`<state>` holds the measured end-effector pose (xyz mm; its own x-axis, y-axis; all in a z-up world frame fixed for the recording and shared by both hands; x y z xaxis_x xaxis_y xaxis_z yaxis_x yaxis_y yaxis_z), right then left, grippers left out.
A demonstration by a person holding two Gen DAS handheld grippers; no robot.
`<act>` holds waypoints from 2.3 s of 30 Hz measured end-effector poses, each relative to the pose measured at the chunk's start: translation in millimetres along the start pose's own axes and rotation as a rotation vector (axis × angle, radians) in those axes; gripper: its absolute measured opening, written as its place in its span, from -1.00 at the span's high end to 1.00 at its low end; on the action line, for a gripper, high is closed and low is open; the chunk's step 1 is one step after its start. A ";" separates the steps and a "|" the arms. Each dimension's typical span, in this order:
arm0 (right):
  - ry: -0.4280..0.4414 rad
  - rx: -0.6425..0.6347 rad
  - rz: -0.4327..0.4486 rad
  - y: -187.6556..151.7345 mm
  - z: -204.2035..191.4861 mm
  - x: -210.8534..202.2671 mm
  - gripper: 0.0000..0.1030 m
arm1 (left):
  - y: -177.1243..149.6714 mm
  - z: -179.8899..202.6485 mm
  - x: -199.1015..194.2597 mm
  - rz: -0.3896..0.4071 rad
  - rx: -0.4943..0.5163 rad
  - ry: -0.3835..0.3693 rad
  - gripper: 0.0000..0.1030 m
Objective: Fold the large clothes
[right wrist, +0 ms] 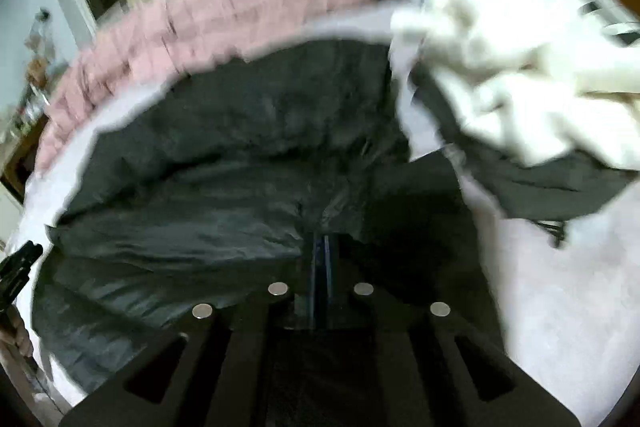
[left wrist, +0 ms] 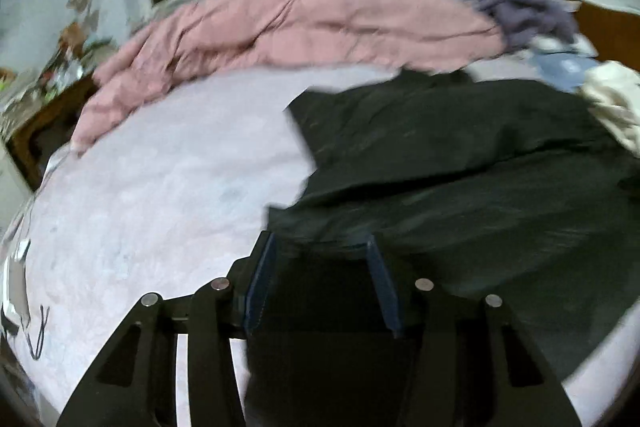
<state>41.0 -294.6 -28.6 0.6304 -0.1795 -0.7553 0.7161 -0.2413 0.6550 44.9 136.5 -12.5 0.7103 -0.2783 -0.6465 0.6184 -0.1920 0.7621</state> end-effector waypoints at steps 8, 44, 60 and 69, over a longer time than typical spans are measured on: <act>-0.033 -0.143 0.053 -59.3 -18.8 -38.1 0.36 | -42.1 46.0 -6.1 -0.053 -0.039 -0.033 0.10; -0.201 -0.445 0.164 -146.7 -58.9 -80.1 -0.64 | -103.2 99.0 -19.3 -0.023 0.257 0.126 -0.54; -0.347 -0.240 0.098 -115.6 -16.0 -55.1 -0.66 | -87.7 27.2 0.8 -0.016 0.007 0.202 -0.21; -0.332 -0.226 0.086 -113.6 -12.8 -53.1 0.10 | -88.3 20.1 -3.5 -0.002 -0.037 0.221 0.63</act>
<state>-70.0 -245.5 -62.7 0.5863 -0.4967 -0.6400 0.7361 -0.0032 0.6769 -18.9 135.5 -76.8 0.7628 -0.0646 -0.6434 0.6290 -0.1568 0.7615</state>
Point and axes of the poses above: each gripper's, at about its wrist camera, not at the fingertips, and x roughly the way its jaws point, z to its right, y to its top, the point moved 2 cm from there along x, roughly the way its jaws point, and after that the axes turned 15 degrees about -y, right-handed, at the moved point
